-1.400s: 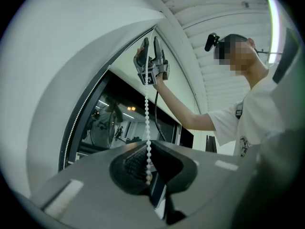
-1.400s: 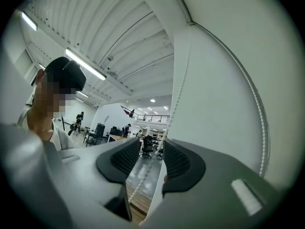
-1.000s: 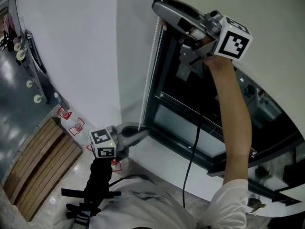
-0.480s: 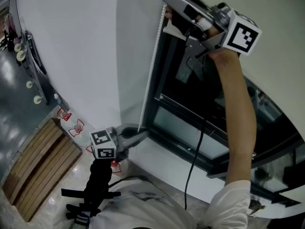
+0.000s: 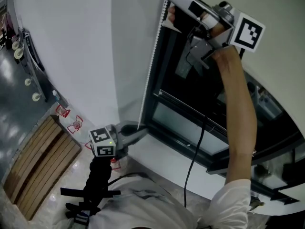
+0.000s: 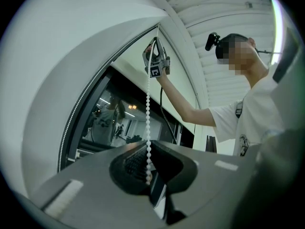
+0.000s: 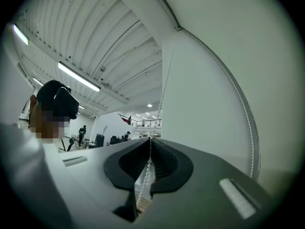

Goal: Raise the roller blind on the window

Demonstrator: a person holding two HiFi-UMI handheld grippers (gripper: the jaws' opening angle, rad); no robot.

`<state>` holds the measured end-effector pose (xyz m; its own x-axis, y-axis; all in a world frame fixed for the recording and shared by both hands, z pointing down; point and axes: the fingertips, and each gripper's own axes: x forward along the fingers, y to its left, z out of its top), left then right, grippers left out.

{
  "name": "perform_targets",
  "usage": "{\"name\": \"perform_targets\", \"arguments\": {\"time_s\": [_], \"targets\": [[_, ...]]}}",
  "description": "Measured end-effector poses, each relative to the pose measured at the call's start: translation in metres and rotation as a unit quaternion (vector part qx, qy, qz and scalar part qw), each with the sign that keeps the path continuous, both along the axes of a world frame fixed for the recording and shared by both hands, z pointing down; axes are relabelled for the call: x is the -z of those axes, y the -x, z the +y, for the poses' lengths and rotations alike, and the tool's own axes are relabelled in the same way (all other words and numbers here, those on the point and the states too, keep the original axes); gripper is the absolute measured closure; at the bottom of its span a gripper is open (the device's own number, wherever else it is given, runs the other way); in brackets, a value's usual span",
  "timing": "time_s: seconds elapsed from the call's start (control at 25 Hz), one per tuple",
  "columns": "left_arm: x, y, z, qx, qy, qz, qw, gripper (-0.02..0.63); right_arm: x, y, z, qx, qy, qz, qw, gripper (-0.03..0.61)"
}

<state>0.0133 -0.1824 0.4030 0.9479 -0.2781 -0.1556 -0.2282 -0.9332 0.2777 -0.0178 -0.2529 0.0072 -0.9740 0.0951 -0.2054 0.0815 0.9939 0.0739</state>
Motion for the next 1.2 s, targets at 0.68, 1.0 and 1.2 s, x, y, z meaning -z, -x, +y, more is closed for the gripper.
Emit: {"name": "perform_targets", "arguments": {"time_s": [0.68,1.0,1.2], "targets": [[0.001,-0.004,0.002,-0.007,0.001,0.001,1.0,0.615,-0.128,0.011,0.012,-0.011,0.046,0.067,0.997,0.571],[0.003,-0.005,0.002,-0.008,-0.001,-0.001,1.0,0.615,-0.176,0.016,0.022,-0.023,0.06,0.098,0.993,0.574],[0.002,-0.005,0.0,-0.008,0.001,-0.001,1.0,0.615,-0.226,0.018,0.029,-0.022,0.084,0.124,0.988,0.574]]}}
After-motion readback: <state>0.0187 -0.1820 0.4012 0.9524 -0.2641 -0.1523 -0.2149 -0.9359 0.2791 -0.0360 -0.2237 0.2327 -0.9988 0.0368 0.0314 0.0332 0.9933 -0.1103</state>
